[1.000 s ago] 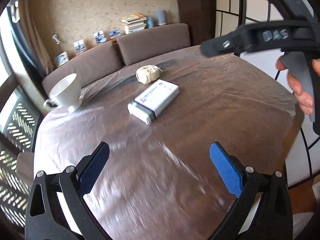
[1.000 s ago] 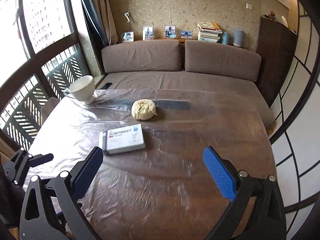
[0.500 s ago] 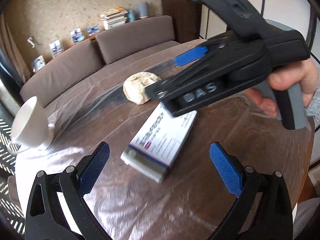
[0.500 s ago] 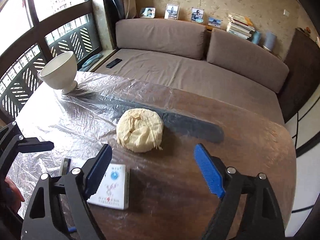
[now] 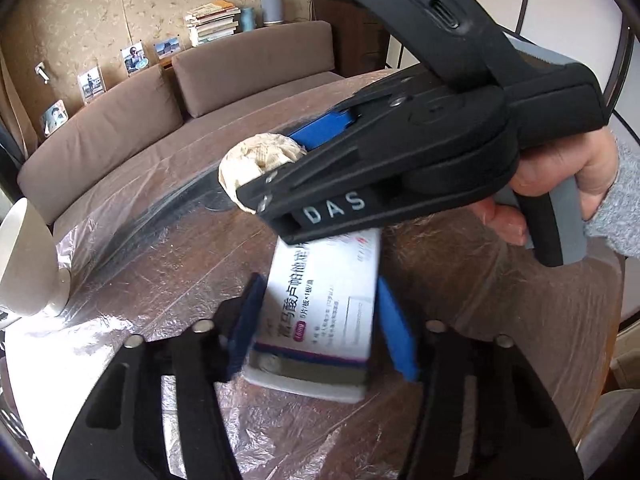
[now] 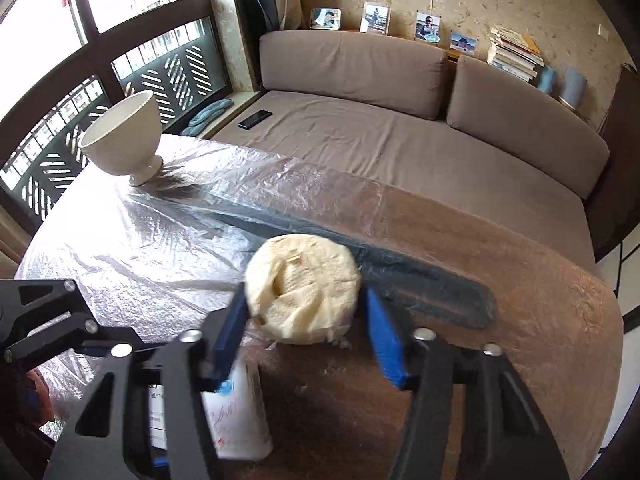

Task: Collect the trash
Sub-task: 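Grasp the white medicine box with the left tool while the right tool grasps the bread lump, then carry the medicine box and bread lump down over the white bin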

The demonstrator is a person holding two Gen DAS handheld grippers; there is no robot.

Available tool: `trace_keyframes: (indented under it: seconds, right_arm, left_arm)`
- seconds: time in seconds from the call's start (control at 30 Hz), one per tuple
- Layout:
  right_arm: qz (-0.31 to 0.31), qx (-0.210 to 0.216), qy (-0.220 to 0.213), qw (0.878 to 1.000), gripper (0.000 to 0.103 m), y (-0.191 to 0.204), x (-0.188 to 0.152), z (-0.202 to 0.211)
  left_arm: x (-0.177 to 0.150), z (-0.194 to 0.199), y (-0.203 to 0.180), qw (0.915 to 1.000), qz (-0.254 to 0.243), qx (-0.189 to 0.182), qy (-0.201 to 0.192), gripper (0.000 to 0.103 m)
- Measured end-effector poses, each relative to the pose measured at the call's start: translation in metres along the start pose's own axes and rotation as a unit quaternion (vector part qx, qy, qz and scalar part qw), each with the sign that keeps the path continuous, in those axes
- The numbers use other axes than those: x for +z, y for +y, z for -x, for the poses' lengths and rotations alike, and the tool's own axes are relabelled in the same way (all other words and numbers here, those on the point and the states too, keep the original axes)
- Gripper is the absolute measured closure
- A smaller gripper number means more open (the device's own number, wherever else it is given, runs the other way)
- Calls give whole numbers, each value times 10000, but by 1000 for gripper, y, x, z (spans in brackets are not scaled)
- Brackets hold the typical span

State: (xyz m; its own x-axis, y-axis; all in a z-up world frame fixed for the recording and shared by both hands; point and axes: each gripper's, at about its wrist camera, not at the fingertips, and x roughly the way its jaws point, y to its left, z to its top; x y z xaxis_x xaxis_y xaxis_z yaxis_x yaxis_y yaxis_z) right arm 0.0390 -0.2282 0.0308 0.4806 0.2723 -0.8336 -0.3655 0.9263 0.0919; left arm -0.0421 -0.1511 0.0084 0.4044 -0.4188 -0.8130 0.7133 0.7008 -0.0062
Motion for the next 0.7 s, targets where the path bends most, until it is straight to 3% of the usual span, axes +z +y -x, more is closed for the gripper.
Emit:
trace_keyframes:
  seconds: [0.43, 0.7]
  right_arm:
    - [-683, -127, -475, 9965, 53, -33, -15, 49]
    - [-833, -124, -435, 9955, 53, -32, -58, 81]
  left_arm:
    - [2, 13, -1, 9978, 648, 92, -143, 51]
    - [-6, 19, -3, 9914, 1269, 299, -98, 51]
